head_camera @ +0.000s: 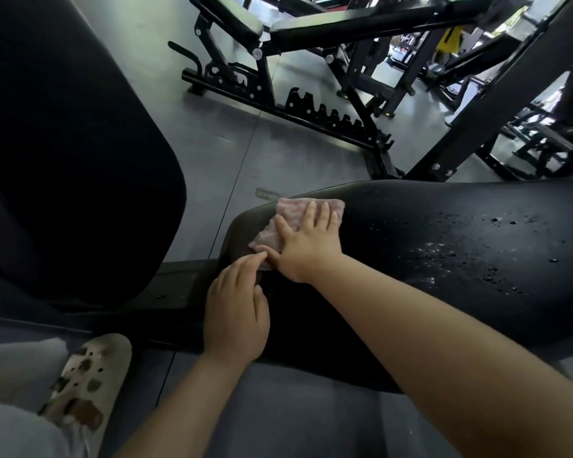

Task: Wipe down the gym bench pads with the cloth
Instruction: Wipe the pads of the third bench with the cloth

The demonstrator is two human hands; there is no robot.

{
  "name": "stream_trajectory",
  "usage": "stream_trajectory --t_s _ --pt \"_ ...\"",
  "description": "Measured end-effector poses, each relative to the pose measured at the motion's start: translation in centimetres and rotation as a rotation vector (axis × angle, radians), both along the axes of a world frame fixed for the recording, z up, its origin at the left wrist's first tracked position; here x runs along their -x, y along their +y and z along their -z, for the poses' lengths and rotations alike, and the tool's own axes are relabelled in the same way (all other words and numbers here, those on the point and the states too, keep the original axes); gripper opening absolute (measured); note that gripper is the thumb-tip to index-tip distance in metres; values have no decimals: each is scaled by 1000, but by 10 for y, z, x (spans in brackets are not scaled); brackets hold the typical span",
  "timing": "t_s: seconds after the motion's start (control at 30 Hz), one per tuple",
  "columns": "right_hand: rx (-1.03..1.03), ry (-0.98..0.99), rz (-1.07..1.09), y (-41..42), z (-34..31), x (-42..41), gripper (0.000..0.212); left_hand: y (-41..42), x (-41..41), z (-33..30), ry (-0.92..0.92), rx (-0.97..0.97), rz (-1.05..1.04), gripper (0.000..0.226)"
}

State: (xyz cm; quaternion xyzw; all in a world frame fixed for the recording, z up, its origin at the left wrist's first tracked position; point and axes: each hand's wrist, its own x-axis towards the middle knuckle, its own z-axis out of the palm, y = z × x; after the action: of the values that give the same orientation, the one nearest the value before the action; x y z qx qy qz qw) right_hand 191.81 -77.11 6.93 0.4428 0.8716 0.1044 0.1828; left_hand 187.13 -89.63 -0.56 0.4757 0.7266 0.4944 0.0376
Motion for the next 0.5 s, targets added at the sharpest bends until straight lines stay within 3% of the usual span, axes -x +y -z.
stream_trajectory --t_s 0.37,0.5 --pt "-154 1 344 73 -54 -58 70 -1 -1 -2 32 14 6 45" --pt "-129 2 332 62 -48 -45 66 0 1 0 33 5 15 41"
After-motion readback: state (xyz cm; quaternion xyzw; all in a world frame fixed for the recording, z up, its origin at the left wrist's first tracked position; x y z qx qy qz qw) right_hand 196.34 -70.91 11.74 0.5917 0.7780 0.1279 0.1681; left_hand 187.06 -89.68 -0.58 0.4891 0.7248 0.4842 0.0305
